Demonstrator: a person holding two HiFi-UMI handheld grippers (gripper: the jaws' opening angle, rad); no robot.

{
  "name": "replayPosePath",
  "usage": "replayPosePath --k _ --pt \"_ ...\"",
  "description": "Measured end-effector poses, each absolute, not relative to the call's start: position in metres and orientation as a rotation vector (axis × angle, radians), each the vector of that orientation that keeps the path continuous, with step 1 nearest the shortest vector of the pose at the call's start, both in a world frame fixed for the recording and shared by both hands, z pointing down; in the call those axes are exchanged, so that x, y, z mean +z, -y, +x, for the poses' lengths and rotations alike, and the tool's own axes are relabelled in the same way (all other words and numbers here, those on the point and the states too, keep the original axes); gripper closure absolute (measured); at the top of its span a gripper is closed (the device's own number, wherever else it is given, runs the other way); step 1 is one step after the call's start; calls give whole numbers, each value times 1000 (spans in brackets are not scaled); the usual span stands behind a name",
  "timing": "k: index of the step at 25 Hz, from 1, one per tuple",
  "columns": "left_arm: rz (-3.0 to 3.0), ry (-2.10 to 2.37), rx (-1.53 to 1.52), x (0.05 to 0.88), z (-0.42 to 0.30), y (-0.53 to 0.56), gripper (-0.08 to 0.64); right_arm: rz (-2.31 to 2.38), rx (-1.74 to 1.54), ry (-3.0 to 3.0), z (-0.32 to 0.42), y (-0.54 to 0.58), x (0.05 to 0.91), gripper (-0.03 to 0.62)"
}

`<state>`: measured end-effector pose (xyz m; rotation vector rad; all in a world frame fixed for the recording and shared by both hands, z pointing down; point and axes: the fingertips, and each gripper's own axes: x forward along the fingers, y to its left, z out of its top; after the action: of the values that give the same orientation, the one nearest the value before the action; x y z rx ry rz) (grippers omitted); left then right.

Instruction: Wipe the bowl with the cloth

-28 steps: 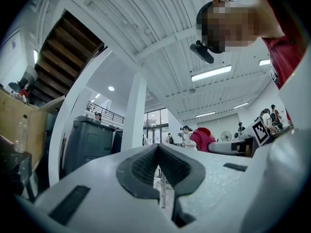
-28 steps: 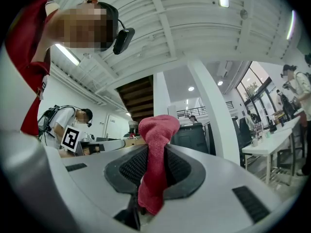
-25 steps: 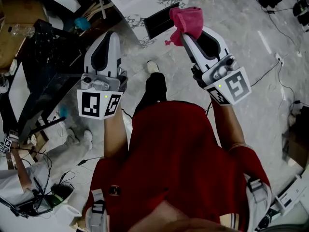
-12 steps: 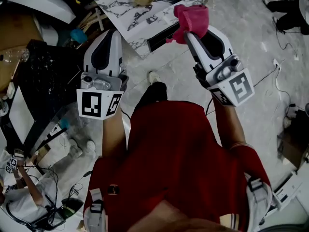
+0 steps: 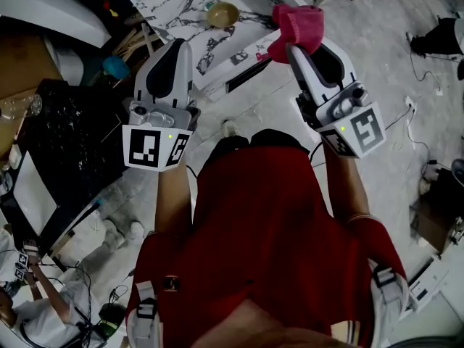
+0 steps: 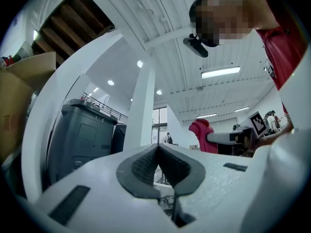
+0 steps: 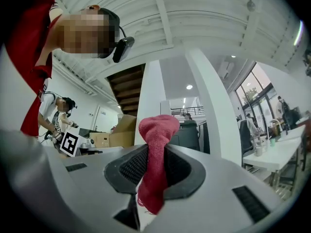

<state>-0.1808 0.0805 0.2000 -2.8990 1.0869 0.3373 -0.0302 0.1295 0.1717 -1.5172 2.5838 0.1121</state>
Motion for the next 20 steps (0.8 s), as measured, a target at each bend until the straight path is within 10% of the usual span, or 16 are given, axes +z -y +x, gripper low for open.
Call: replayPosePath --k 20 --pt "-2920 -1259 251 237 -151 -2 554 -1421 119 -2670 0 -32 187 511"
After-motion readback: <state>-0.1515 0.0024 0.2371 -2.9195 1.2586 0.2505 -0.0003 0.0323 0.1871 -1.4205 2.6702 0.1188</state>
